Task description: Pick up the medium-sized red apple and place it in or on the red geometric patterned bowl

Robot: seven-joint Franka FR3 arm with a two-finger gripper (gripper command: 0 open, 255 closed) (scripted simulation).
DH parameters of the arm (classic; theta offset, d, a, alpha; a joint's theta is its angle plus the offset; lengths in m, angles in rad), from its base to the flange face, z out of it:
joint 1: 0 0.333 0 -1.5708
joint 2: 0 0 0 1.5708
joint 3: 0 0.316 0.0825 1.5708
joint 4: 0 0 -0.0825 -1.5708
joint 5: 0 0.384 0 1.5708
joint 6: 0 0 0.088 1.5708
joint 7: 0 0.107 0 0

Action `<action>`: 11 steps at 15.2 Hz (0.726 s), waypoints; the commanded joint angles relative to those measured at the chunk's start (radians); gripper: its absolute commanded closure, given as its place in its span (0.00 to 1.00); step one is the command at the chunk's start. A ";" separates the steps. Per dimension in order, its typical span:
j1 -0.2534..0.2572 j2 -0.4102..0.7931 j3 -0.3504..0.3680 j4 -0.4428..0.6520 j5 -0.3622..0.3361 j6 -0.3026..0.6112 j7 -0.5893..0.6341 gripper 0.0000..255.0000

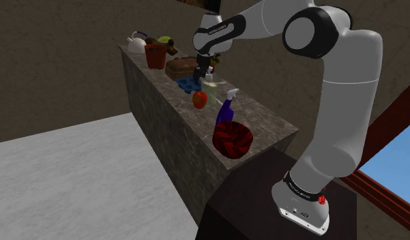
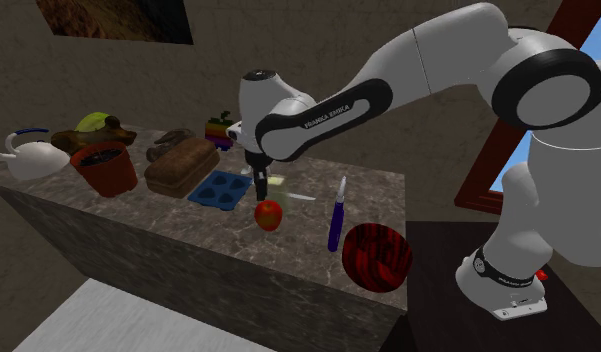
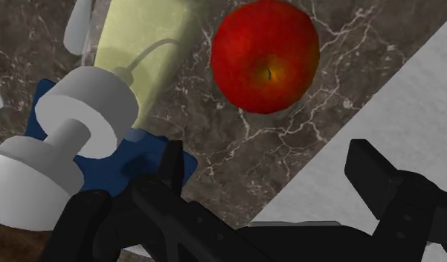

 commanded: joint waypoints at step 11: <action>-0.013 0.058 0.010 -0.040 0.008 0.023 -0.005 0.00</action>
